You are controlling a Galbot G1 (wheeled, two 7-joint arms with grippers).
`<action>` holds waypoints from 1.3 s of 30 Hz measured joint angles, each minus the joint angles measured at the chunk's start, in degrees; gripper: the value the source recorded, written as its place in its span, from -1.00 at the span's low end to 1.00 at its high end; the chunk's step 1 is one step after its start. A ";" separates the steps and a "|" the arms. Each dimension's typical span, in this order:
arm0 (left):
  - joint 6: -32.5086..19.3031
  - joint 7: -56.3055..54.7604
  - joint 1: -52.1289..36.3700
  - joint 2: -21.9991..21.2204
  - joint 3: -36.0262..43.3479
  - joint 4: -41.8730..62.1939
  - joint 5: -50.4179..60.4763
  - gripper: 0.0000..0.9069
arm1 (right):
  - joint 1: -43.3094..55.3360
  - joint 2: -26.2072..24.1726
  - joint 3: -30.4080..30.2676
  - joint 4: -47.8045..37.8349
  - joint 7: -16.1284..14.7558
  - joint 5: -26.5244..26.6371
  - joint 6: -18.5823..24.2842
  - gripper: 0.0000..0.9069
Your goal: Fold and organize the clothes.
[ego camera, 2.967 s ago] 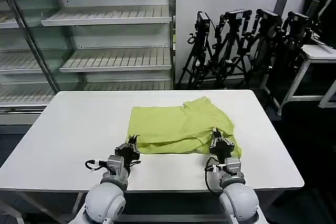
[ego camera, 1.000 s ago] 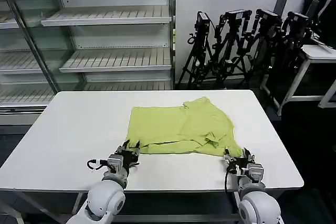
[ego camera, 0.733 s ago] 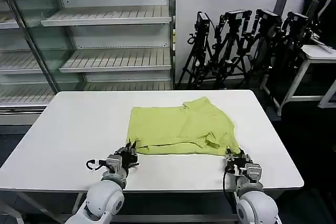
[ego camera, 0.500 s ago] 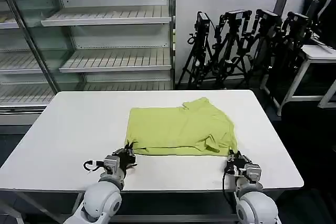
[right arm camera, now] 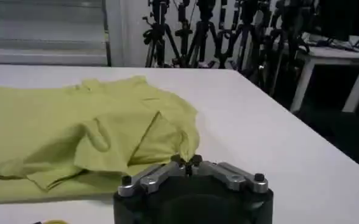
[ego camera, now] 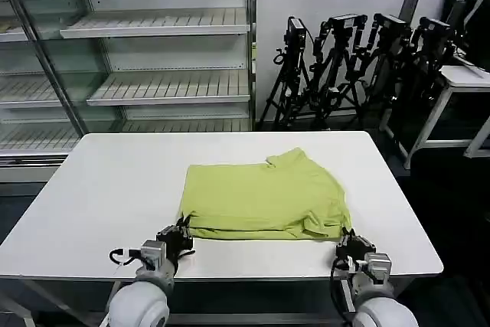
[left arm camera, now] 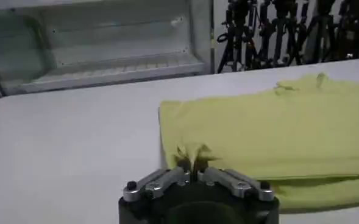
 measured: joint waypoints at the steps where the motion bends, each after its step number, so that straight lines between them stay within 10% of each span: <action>1: -0.01 0.00 1.00 0.18 -0.28 -0.82 0.19 -0.89 | -0.87 -0.10 0.20 0.71 -0.05 -0.05 0.03 -1.00; 7: -0.05 0.00 7.26 0.59 -2.02 -5.91 1.25 -0.89 | -6.22 -0.26 1.56 4.70 -0.49 -0.75 0.06 -1.00; 10: -0.05 0.10 10.19 0.68 -2.50 -7.96 1.97 1.00 | -8.22 -0.47 1.86 5.90 -0.96 -1.29 0.02 1.00; 39: -0.20 -1.12 12.24 3.28 -8.07 -13.54 -1.45 1.00 | -0.50 -3.75 3.00 8.21 0.38 3.14 1.30 1.00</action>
